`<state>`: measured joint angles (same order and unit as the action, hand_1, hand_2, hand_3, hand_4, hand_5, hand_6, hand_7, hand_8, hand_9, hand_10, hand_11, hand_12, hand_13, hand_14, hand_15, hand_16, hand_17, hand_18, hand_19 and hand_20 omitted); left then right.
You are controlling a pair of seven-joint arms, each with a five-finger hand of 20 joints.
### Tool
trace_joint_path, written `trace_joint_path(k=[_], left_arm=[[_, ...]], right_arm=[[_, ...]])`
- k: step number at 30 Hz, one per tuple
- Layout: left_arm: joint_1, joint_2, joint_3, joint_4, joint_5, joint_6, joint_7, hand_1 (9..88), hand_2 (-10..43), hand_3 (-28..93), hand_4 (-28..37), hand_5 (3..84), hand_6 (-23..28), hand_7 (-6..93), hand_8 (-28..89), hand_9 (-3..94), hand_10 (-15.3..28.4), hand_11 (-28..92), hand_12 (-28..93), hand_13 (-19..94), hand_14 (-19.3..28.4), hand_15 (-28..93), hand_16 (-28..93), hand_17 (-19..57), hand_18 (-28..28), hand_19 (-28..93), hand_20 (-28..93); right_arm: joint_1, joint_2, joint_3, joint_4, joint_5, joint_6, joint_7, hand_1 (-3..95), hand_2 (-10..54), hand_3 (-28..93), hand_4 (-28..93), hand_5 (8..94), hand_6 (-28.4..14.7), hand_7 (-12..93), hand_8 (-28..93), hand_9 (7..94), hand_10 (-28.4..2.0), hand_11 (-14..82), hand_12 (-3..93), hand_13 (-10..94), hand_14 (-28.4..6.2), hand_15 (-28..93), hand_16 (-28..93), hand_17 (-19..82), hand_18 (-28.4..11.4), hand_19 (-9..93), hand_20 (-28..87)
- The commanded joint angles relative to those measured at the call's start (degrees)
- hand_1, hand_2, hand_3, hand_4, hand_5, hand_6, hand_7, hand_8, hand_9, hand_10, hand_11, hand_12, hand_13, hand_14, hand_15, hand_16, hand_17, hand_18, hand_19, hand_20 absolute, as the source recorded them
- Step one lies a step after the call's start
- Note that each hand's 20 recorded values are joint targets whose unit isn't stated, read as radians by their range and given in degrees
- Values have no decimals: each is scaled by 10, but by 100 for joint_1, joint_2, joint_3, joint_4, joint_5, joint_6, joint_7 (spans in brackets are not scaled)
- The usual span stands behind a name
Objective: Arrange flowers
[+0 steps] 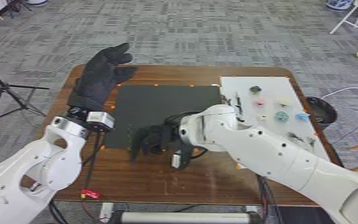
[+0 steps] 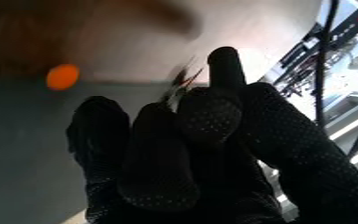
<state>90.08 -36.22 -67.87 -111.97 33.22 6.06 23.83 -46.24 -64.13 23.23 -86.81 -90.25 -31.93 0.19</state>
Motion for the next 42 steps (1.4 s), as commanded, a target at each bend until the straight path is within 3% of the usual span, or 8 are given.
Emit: trace_joint_path(k=[1,4,12,15,24,34,38,42], left_arm=[[-65,-45,43,4,-33,34,34,283,-93,766,-271,226,-1,465,-265,168,108,543,18,201,132,682,-160,-96,194,535,94],[-53,-36,40,-8,-39,38,43,284,-93,770,-276,230,-2,467,-271,173,109,551,4,212,131,689,-163,-87,195,584,14],[-133,-36,108,17,-48,50,57,291,-95,769,-280,235,8,462,-274,174,126,558,1,214,163,704,-167,-112,210,570,7],[-124,-35,104,13,-51,53,61,293,-94,764,-275,239,13,447,-264,174,132,553,-3,207,179,705,-181,-120,210,501,91],[-124,-39,111,16,-58,58,77,296,-86,750,-266,239,20,432,-251,168,139,546,-1,191,202,698,-186,-141,201,380,158],[-166,-52,147,34,-64,46,69,297,-84,745,-263,241,23,424,-244,170,142,542,3,190,206,701,-188,-149,198,328,186],[-120,-50,112,17,-57,39,71,295,-81,738,-262,239,25,396,-228,164,132,510,13,160,192,657,-170,-146,193,312,195],[-80,-40,78,11,-65,49,76,294,-84,739,-258,237,19,409,-227,170,133,531,21,186,192,693,-167,-150,196,332,202]], right_arm=[[-87,-168,39,-19,90,-199,-51,209,202,932,-6,537,38,263,-179,825,-97,638,394,835,-73,836,343,508,-236,932,686],[-46,-225,7,82,92,-151,-22,206,204,932,-3,526,44,270,-186,825,-95,637,395,836,-73,835,344,511,-235,932,684],[144,-367,-167,509,16,106,57,207,203,932,0,510,37,271,-190,829,-96,636,393,839,-72,834,345,514,-235,932,685],[158,-363,-183,561,-66,237,51,209,200,932,1,507,34,268,-189,829,-97,636,395,840,-73,833,346,514,-236,932,686],[104,-365,-72,577,-4,373,139,214,200,932,-9,497,22,255,-180,829,-98,635,397,839,-74,833,350,513,-237,932,690],[143,-431,-46,637,14,460,109,216,198,932,-14,494,20,249,-173,828,-101,634,396,839,-73,833,350,512,-236,932,690],[119,-402,-11,549,-18,405,53,217,195,932,-10,496,20,244,-170,829,-102,634,396,839,-76,834,349,511,-238,932,690],[101,-307,23,386,-38,290,-57,220,194,932,-13,508,27,243,-168,829,-102,634,395,839,-76,835,347,510,-239,932,690]])
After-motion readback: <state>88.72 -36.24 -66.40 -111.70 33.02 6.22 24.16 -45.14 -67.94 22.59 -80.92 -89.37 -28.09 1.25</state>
